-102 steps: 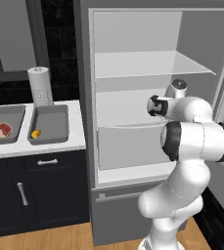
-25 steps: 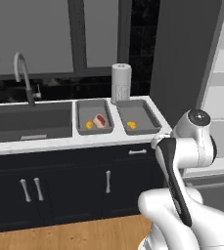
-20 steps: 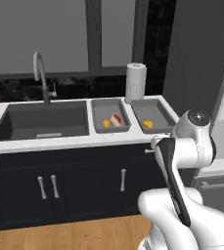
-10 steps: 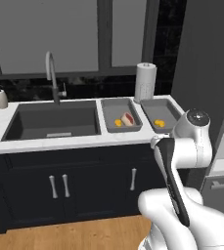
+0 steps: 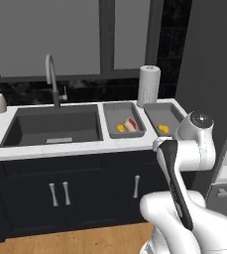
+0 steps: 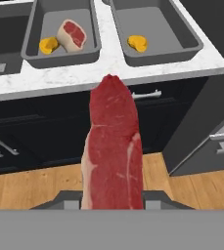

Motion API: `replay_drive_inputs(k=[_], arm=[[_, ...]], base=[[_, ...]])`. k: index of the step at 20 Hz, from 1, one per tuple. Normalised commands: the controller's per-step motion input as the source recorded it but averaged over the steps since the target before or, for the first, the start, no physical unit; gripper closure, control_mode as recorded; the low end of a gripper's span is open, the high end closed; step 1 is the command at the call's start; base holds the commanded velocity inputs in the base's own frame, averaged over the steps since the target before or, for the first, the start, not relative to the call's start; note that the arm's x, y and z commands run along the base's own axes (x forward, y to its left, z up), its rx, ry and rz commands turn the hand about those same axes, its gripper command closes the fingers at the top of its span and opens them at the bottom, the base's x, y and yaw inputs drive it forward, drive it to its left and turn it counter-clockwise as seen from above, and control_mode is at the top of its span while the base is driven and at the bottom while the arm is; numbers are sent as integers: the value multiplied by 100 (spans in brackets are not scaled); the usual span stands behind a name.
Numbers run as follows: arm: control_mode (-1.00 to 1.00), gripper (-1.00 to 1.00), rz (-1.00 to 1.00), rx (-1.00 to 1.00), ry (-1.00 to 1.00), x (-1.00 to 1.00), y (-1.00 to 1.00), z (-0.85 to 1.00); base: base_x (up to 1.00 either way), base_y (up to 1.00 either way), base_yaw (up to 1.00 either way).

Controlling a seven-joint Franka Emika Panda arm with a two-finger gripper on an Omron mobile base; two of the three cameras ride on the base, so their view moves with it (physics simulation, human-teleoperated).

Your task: Place one corn and one steak in each tupperware on the nearby counter, to pack two identical lunches.

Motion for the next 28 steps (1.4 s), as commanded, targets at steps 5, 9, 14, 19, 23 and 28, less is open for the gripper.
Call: replay_drive_inputs(k=[5, 9, 14, 19, 23, 28], arm=[[100, 100, 0, 0, 0, 0, 0, 0], [100, 100, 0, 0, 0, 0, 0, 0], [100, 100, 0, 0, 0, 0, 0, 0], [100, 100, 0, 0, 0, 0, 0, 0], [100, 100, 0, 0, 0, 0, 0, 0], [-100, 100, 0, 0, 0, 0, 0, 0]], base=[[41, 1, 0], [42, 12, -2], [40, 24, -7], [44, 25, -7], [38, 17, -5], [0, 0, 0]])
